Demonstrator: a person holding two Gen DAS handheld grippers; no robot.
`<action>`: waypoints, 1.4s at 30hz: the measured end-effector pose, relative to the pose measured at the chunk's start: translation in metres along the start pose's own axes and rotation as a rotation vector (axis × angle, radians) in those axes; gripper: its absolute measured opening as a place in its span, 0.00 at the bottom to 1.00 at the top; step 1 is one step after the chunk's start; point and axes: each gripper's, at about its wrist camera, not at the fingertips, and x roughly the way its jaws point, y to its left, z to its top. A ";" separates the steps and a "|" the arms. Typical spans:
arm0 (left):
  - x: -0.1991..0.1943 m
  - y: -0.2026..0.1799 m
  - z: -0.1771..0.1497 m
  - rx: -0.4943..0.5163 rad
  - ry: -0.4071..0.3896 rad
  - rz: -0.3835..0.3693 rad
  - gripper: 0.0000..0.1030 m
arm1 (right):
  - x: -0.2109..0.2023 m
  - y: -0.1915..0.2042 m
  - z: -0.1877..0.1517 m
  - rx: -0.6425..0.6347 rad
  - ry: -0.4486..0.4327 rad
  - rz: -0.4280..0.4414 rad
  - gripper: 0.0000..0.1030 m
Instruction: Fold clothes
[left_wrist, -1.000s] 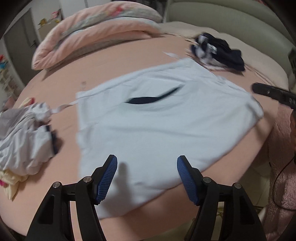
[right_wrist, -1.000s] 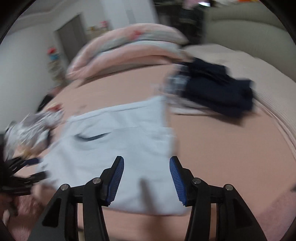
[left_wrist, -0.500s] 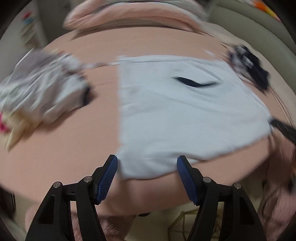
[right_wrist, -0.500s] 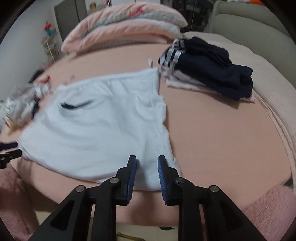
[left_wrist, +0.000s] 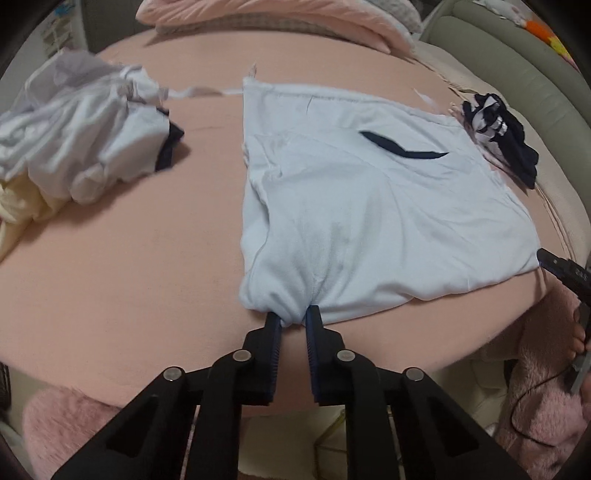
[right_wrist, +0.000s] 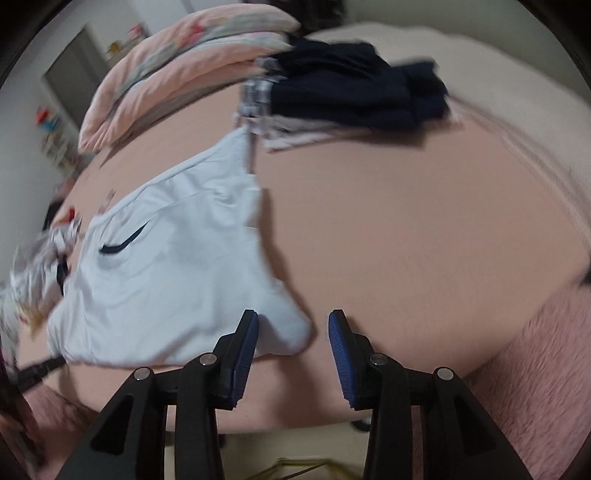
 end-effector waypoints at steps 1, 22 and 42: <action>-0.003 -0.001 0.003 0.026 -0.005 0.009 0.09 | 0.001 -0.001 0.000 0.005 0.000 0.001 0.38; 0.012 -0.030 0.046 0.064 -0.092 -0.099 0.40 | 0.011 0.081 0.001 -0.338 -0.111 -0.019 0.39; 0.032 -0.057 0.022 0.223 -0.051 0.039 0.40 | -0.002 0.084 -0.005 -0.391 -0.163 0.000 0.55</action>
